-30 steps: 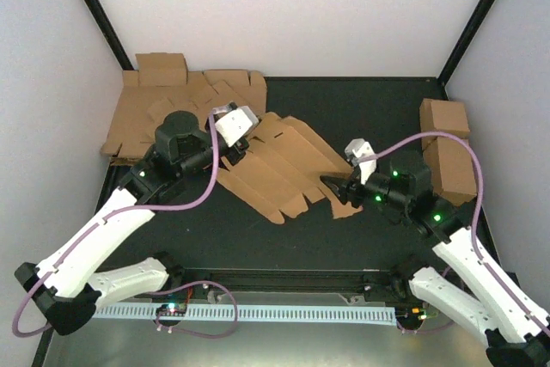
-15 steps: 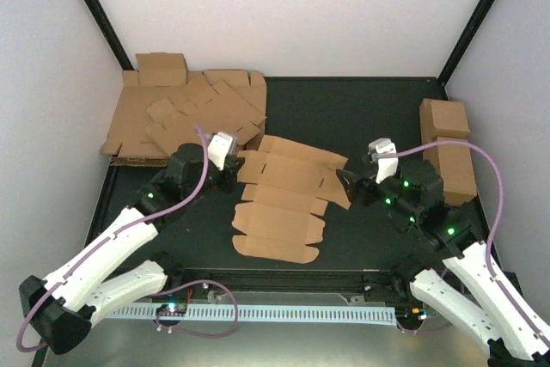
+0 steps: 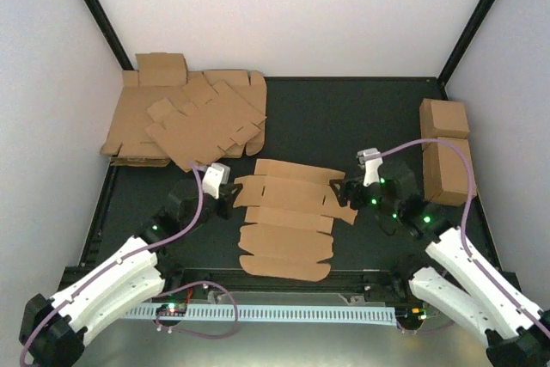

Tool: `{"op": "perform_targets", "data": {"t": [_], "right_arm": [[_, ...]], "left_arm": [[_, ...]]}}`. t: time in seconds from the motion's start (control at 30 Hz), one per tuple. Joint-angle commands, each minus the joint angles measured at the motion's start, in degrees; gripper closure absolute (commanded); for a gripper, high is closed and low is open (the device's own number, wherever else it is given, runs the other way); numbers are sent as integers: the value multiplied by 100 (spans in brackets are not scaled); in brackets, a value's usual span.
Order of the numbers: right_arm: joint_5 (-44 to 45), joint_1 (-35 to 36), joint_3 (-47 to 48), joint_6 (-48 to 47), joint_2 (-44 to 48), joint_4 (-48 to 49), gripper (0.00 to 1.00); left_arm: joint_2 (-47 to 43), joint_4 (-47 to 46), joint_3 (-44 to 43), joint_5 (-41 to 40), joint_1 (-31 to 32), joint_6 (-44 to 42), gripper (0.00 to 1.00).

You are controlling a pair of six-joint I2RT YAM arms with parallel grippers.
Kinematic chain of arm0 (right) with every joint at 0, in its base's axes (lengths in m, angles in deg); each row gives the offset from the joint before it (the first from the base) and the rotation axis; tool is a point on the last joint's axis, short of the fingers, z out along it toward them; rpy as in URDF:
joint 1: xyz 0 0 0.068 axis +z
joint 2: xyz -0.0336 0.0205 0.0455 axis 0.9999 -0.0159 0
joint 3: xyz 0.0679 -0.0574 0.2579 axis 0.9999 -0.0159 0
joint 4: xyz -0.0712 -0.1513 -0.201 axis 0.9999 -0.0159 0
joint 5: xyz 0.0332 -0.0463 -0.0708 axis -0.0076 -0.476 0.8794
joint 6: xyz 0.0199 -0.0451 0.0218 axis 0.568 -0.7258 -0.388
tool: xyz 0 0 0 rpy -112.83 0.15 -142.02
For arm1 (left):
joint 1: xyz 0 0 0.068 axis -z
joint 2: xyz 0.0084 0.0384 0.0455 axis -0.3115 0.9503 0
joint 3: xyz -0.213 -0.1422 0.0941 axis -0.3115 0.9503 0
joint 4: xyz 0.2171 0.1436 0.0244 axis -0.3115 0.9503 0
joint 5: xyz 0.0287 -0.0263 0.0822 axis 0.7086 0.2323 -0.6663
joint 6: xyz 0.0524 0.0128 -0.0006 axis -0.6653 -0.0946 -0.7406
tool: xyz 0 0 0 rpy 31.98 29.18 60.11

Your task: Fold the paper box

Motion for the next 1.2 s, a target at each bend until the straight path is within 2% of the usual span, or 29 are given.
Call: {"op": "perform_targets", "data": {"t": [0.0, 0.13, 0.27, 0.37, 0.43, 0.5, 0.63, 0.73, 0.93, 1.17], "right_arm": [[-535, 38, 88, 646, -437, 778, 17], [-1010, 35, 531, 209, -865, 996, 17], [-957, 34, 1367, -372, -1566, 463, 16], [-692, 34, 1977, 197, -2272, -73, 17], [-686, 34, 2237, 966, -2650, -254, 18], [-1026, 33, 2384, 1600, -2970, -266, 19], [-1670, 42, 2053, 2666, -3143, 776, 19], [-1661, 38, 2072, 2827, -3323, 1068, 18], [-1055, 49, 2711, 3278, -3691, 85, 16], [-550, 45, 3605, 4515, -3855, -1338, 17]], "left_arm": [[-369, -971, 314, 191, -13, 221, 99], [-681, -1507, 793, 297, -7, 229, 99], [-868, -2003, 1177, 316, -1, 255, 99], [-918, -2376, 1431, 271, 47, 291, 99], [-922, -2552, 1545, 172, 93, 271, 98], [-892, -2683, 1618, 112, 125, 230, 98], [-752, -2959, 1753, 44, 176, 131, 98], [-618, -3132, 1844, 50, 196, 47, 98], [-392, -3512, 2065, 26, 239, -194, 99], [-294, -3767, 2154, 23, 236, -465, 98]]}}
